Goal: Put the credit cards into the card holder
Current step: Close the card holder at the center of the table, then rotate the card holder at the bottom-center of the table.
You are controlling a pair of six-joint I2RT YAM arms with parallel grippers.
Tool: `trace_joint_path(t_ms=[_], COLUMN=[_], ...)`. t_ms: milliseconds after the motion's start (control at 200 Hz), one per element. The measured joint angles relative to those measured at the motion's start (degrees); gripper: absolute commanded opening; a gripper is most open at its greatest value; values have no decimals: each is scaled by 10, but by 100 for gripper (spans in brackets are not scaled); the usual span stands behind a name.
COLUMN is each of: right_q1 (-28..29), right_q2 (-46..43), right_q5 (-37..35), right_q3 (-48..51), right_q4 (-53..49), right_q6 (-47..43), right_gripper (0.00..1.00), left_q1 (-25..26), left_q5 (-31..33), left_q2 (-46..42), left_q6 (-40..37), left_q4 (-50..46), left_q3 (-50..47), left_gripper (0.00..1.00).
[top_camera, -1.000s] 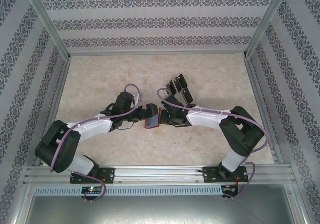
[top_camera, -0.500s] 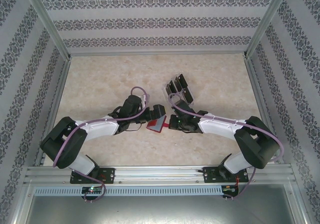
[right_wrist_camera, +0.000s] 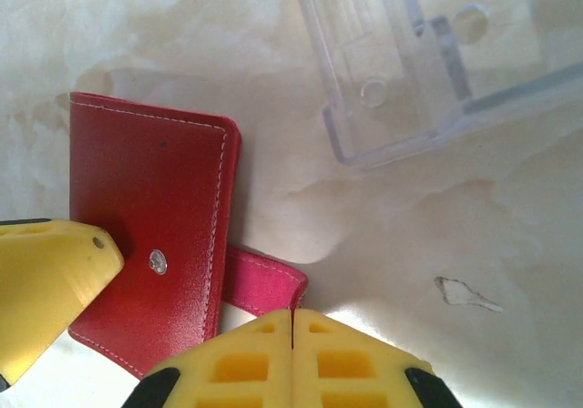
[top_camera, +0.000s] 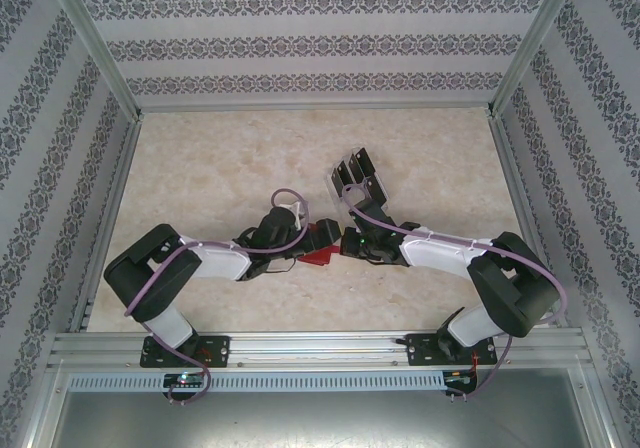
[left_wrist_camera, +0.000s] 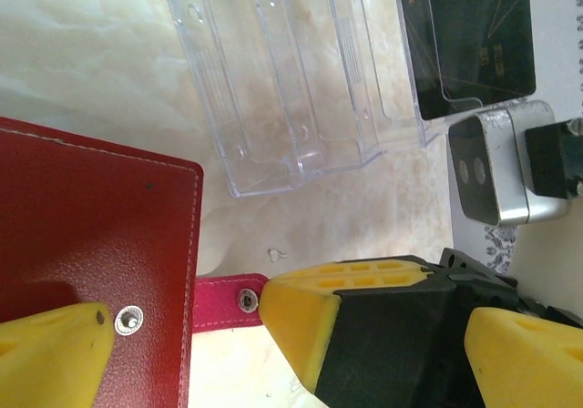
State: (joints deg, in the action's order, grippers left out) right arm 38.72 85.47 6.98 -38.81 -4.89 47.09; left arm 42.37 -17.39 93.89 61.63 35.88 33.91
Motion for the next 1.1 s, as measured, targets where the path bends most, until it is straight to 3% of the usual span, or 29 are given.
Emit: trace_joint_path(t_ms=[375, 590, 724, 819, 924, 1099], right_q1=[2, 17, 17, 17, 16, 13], right_q2=[12, 41, 46, 45, 35, 21], right_q5=[49, 64, 64, 64, 60, 49], right_q3=[-15, -43, -43, -43, -43, -43], right_q4=[22, 27, 28, 26, 15, -9], right_q6=[-29, -42, -42, -42, -43, -45], right_gripper=[0, 0, 0, 0, 0, 0], left_q1=[50, 81, 81, 65, 15, -77], left_q5=[131, 178, 213, 227, 219, 169], left_q2=[-136, -158, -197, -217, -214, -135], left_q6=[14, 21, 13, -16, -66, -184], left_q4=[-96, -135, -226, -315, -377, -450], left_q3=[-78, -83, -58, -2, 60, 132], left_gripper=[100, 100, 100, 100, 100, 100])
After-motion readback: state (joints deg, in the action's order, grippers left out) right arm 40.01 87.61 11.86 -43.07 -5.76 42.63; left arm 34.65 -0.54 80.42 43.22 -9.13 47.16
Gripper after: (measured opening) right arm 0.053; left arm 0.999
